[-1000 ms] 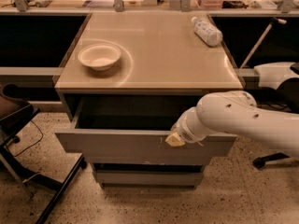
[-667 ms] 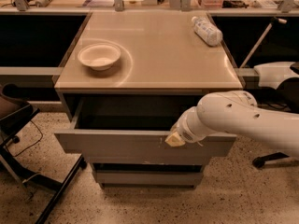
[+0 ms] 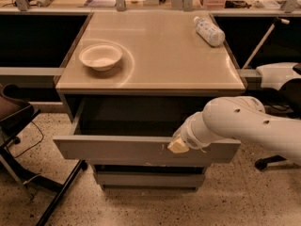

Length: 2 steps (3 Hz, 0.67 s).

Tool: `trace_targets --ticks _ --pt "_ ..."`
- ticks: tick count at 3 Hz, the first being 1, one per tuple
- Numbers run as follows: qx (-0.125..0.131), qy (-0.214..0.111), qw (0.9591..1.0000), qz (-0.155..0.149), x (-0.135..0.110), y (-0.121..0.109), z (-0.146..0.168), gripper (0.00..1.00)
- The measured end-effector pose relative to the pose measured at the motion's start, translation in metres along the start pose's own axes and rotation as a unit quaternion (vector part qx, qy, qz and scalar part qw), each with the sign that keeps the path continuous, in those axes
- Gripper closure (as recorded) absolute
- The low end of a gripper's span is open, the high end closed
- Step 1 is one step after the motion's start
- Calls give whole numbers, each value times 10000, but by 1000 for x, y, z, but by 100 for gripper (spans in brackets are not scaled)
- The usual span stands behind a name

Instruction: Open top drawer

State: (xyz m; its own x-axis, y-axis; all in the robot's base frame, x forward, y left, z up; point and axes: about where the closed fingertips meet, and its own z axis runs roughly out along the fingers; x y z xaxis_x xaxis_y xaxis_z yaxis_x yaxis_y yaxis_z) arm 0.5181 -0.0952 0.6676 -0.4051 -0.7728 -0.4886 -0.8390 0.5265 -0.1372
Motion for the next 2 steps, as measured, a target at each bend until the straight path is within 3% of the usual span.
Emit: trace_targets --ticks 2 --pt "-75 15 10000 -7 10 9 -7 100"
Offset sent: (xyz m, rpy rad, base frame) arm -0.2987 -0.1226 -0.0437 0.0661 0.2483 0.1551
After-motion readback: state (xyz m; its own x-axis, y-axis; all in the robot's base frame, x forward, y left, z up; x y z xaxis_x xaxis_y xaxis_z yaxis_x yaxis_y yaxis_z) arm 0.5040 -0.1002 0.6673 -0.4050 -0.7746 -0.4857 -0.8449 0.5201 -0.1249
